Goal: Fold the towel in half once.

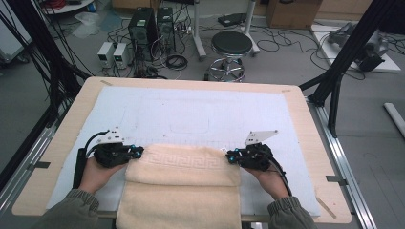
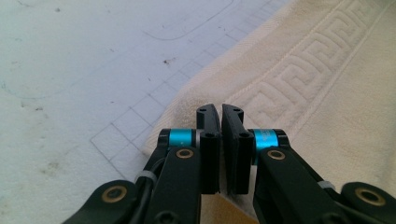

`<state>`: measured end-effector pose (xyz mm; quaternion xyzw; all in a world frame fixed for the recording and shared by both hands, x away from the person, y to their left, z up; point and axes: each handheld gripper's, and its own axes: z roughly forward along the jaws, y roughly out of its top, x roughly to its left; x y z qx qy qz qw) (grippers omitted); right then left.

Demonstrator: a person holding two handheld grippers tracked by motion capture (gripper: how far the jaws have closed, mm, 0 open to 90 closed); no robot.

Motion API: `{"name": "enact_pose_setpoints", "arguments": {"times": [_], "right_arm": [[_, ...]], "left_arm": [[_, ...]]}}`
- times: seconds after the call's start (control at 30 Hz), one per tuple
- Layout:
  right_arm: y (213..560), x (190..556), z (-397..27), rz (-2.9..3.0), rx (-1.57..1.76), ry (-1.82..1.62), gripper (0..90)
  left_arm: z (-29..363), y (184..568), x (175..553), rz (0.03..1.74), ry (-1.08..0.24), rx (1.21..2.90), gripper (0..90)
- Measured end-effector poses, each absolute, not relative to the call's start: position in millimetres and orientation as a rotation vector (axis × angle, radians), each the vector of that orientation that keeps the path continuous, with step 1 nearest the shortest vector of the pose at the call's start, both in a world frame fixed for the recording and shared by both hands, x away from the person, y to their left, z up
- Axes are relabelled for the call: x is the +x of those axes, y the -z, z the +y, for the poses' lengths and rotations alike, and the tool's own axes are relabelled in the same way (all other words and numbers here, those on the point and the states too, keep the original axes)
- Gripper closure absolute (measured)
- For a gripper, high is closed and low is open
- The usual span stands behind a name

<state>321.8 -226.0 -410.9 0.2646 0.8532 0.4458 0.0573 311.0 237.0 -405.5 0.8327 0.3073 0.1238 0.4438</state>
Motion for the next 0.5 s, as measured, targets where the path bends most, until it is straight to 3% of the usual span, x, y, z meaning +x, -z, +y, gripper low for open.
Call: {"name": "enact_pose_setpoints", "arguments": {"times": [0.3, 0.5], "right_arm": [[402, 319, -225, 2.57, 0.782, -1.367, 79.1], [417, 335, -217, 2.605, 0.858, -1.303, 77.8]], "left_arm": [[238, 396, 306, 0.736, -0.34, 2.057, 85.4], [226, 410, 320, 0.774, -0.331, 2.094, 85.3]]}}
